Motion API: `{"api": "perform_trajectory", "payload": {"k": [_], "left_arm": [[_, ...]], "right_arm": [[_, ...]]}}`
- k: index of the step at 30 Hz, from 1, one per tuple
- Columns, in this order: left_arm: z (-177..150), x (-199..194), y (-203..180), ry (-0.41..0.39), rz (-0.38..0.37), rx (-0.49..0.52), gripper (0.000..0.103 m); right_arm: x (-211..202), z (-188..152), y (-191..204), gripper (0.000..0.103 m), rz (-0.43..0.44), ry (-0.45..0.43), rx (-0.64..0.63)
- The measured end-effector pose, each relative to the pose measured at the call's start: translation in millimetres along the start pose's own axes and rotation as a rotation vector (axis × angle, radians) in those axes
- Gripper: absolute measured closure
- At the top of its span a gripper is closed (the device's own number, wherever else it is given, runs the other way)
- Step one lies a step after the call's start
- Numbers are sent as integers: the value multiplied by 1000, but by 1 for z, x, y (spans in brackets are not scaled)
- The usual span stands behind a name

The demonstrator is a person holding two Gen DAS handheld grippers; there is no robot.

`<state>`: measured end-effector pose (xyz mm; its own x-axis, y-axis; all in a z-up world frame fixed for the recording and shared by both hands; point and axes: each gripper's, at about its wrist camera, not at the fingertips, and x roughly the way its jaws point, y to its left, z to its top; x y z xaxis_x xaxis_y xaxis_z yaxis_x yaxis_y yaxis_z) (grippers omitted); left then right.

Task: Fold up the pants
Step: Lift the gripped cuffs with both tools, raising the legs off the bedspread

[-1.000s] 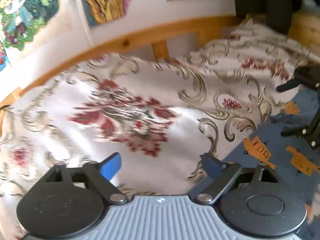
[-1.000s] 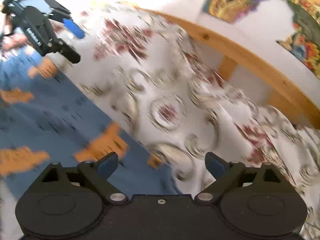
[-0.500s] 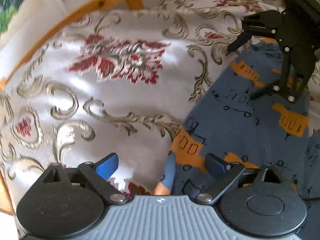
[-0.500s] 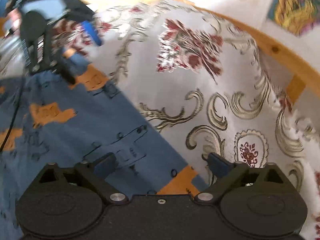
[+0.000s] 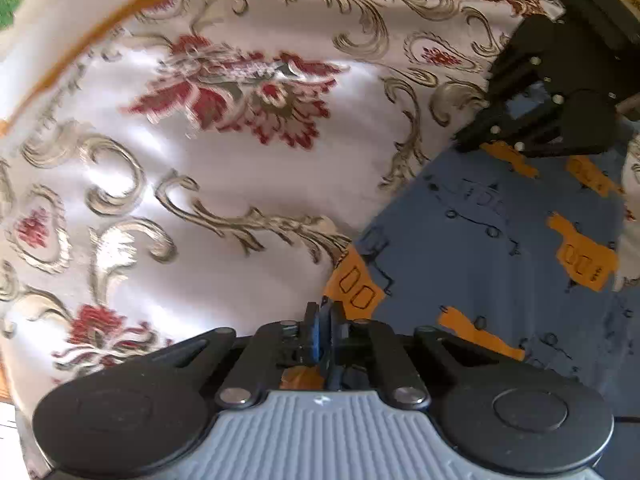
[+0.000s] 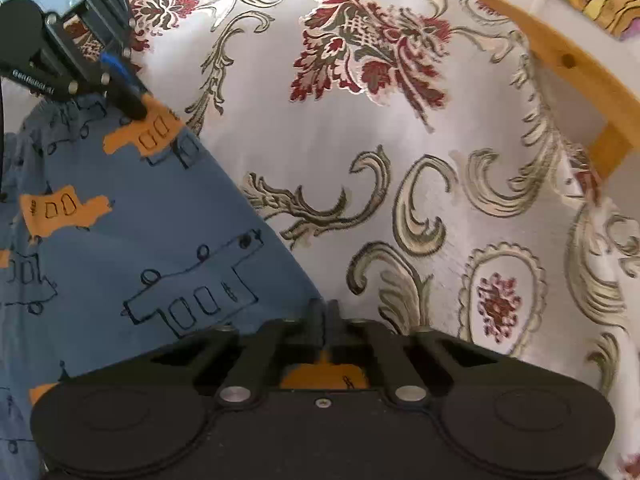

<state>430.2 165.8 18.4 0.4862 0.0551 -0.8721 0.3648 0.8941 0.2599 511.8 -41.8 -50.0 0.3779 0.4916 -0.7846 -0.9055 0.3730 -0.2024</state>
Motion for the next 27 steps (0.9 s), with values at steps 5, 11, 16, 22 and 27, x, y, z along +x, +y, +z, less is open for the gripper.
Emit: {"api": "perform_trajectory", "payload": {"k": [5, 11, 16, 22, 27], "left_arm": [[-4, -23, -3, -84, 37, -13, 99], [-23, -62, -19, -227, 84, 29, 99], [-54, -109, -49, -403, 143, 85, 101], [-103, -139, -98, -427, 211, 205, 101], [-144, -144, -132, -383, 214, 270, 101]], "right_arm": [[-30, -13, 14, 103, -63, -67, 28], [-94, -26, 42, 103, -149, -161, 32], [-153, -44, 81, 103, -192, -228, -4], [-203, -73, 152, 103, -201, -258, -31], [-211, -100, 215, 103, -196, -218, -38]]}}
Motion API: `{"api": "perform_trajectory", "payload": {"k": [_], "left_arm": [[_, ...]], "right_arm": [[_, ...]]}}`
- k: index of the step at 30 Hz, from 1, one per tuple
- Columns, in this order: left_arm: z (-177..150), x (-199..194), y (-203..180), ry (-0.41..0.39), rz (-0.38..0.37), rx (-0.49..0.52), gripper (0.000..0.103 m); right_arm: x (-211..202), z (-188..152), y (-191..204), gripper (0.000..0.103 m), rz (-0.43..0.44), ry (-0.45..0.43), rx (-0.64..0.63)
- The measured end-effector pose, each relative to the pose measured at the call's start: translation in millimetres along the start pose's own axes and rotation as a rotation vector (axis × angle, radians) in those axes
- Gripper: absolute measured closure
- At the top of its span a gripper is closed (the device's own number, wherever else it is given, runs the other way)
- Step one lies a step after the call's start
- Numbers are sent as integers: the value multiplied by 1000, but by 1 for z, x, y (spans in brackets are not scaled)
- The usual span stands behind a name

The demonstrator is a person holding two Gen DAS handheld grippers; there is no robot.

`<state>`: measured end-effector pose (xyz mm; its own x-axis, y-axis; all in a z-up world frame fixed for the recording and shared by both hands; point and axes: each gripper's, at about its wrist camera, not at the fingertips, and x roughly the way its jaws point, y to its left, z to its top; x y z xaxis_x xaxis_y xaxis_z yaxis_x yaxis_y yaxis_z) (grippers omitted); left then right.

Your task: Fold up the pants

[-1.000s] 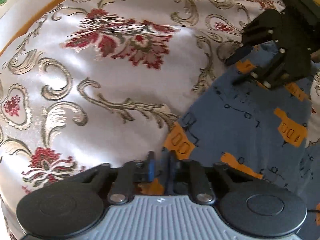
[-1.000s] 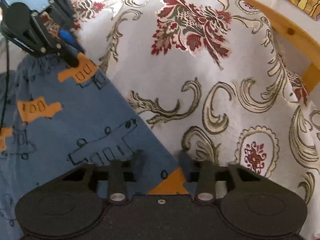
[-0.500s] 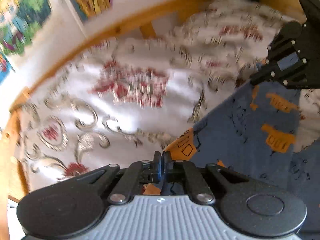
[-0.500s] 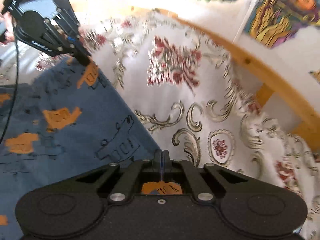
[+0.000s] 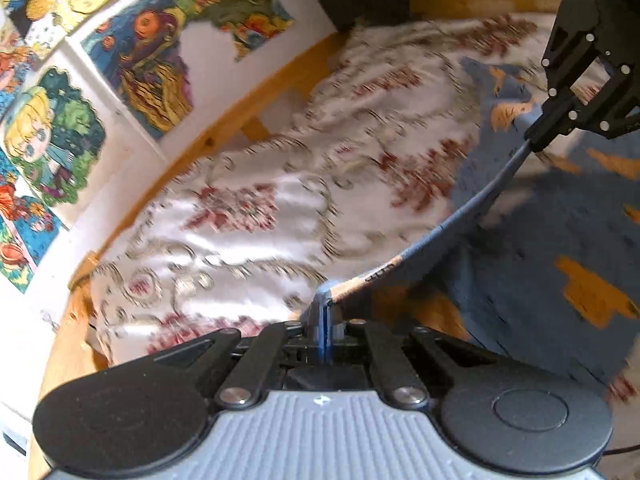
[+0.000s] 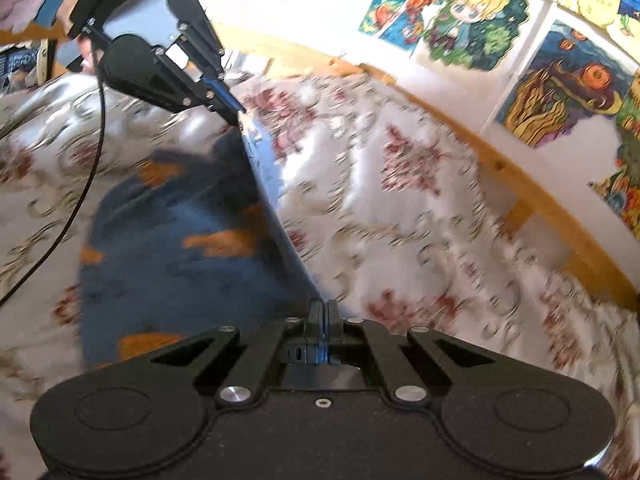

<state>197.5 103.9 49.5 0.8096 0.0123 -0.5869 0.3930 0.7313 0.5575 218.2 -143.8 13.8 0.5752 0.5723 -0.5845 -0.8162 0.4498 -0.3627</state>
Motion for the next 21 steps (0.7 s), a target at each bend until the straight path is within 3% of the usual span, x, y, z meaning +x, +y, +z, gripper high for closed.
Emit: {"api": "perform_trajectory", "payload": {"k": [6, 9, 21], "left_arm": [[-33, -1, -43, 83, -5, 75, 101], [-46, 3, -57, 108, 1, 64, 101], [-69, -6, -74, 153, 74, 51, 101]], "right_arm": [[-10, -26, 69, 103, -46, 49, 32], [-6, -36, 89, 103, -74, 49, 102], [4, -51, 102, 103, -36, 47, 89]]}}
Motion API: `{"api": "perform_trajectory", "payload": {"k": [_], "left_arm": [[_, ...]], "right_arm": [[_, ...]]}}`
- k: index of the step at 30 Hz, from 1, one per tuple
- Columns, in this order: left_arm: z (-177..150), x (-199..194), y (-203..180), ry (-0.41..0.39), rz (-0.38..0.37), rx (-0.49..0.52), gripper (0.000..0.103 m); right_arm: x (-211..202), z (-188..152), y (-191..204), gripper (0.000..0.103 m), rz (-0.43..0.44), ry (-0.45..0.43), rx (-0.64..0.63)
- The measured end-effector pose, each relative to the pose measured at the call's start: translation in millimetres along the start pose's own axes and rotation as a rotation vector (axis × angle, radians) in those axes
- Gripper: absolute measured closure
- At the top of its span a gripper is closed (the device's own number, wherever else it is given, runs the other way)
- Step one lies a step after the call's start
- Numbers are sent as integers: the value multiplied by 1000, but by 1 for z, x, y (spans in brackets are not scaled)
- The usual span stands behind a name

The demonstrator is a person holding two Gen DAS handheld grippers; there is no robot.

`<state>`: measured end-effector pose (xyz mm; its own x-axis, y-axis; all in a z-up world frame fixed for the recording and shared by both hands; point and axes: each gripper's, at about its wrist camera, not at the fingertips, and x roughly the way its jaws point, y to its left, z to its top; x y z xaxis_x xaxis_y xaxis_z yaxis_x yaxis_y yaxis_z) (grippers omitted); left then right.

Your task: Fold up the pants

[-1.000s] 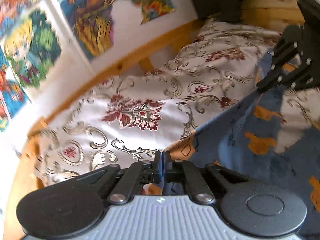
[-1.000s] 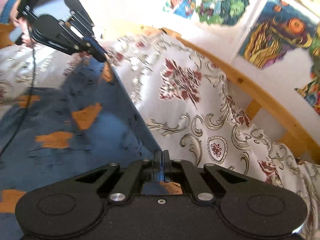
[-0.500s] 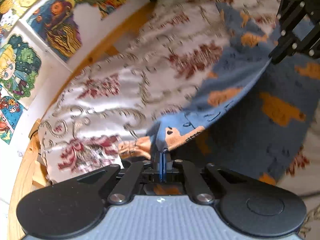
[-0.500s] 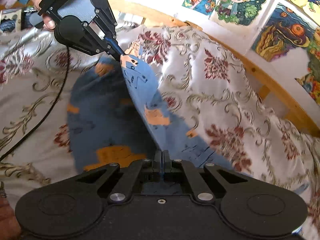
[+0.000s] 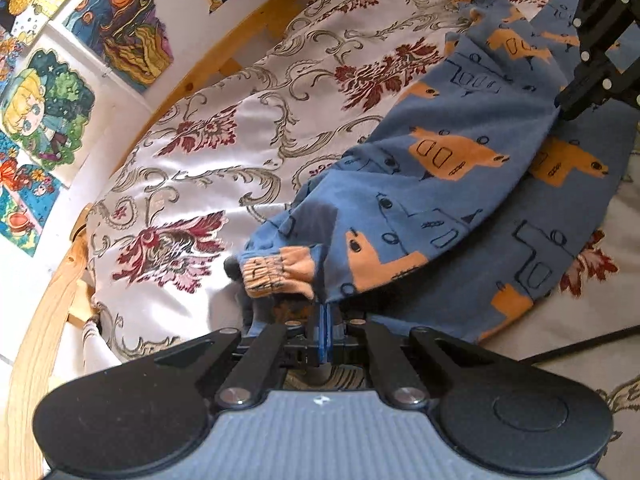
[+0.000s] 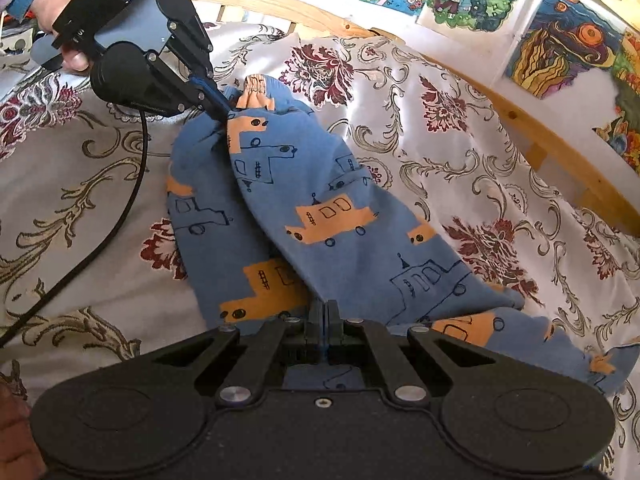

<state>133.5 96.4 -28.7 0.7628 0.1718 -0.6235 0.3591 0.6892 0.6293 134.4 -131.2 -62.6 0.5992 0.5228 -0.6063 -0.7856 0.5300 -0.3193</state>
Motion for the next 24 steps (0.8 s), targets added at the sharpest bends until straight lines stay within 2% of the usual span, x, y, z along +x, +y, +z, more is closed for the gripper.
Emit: {"api": "perform_trajectory", "payload": {"k": [2, 3, 4, 5, 6, 7, 8, 11, 14, 17, 21, 24], "left_arm": [[0, 0, 0, 2, 21, -5, 101], [-1, 0, 0, -3, 37, -3, 100], [-1, -1, 0, -8, 45, 4, 94], [-1, -2, -2, -18, 53, 10, 89], [-1, -4, -4, -30, 60, 20, 71], [-1, -6, -6, -39, 64, 34, 55], [-1, -8, -9, -53, 66, 54, 52], [1, -9, -18, -64, 85, 112, 51], [7, -7, -25, -77, 89, 170, 51], [8, -8, -34, -92, 66, 258, 43], [4, -10, -36, -83, 37, 337, 38], [3, -4, -41, -70, 38, 394, 39]], "right_arm": [[0, 0, 2, 102, -3, -1, -13], [1, 0, 3, 96, -3, 0, -15], [1, 0, 4, 84, 0, 0, -17], [1, -1, 6, 78, -3, 1, -19], [1, -1, 8, 70, -2, 1, -28], [0, -2, 10, 69, -5, -2, -38], [0, -2, 12, 68, -12, -5, -49], [-1, -1, 16, 61, -39, -18, -81], [2, -1, 17, 60, -67, -20, -93], [6, -1, 14, 60, -74, -13, -86], [5, -2, 12, 60, -75, -14, -77], [6, -3, 12, 60, -73, -12, -79]]}}
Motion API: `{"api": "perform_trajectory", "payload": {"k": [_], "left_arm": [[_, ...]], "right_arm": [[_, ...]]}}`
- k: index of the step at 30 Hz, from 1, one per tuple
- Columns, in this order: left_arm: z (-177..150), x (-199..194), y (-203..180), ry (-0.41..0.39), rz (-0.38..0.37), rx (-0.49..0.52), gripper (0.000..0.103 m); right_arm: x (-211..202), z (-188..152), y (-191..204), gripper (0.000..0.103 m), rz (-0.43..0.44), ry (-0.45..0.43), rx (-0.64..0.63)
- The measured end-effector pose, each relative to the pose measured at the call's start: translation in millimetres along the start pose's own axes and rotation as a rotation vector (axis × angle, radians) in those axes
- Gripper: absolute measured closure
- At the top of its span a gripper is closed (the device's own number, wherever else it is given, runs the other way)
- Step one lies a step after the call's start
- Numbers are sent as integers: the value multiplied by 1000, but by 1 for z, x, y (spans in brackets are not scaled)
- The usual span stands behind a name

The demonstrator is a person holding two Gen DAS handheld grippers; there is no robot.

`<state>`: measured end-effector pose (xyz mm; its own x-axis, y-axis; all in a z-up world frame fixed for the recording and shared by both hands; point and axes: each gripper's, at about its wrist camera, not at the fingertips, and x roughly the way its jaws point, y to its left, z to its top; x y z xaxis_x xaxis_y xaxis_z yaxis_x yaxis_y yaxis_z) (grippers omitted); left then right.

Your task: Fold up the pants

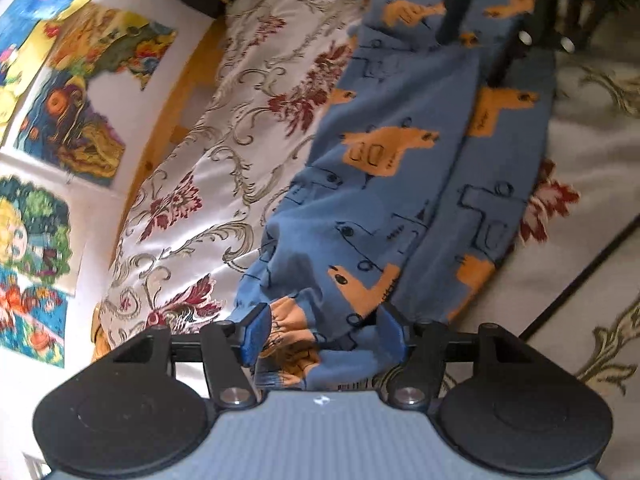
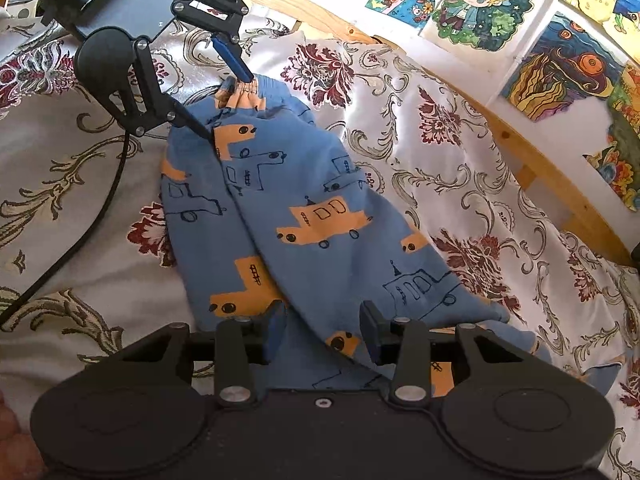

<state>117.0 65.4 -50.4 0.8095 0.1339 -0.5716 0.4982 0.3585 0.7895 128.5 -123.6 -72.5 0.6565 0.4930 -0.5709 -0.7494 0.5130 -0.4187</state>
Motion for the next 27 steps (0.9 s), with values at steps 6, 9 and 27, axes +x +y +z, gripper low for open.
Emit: {"api": "perform_trajectory", "payload": {"k": [6, 9, 27], "left_arm": [[3, 10, -13, 11, -7, 148, 43], [3, 15, -21, 11, 16, 223, 53], [-3, 15, -43, -18, 84, 336, 98]], "right_arm": [[-1, -1, 3, 60, -14, -2, -24], [1, -1, 4, 61, -19, -5, -25], [3, -3, 9, 93, 5, 1, -56]]}}
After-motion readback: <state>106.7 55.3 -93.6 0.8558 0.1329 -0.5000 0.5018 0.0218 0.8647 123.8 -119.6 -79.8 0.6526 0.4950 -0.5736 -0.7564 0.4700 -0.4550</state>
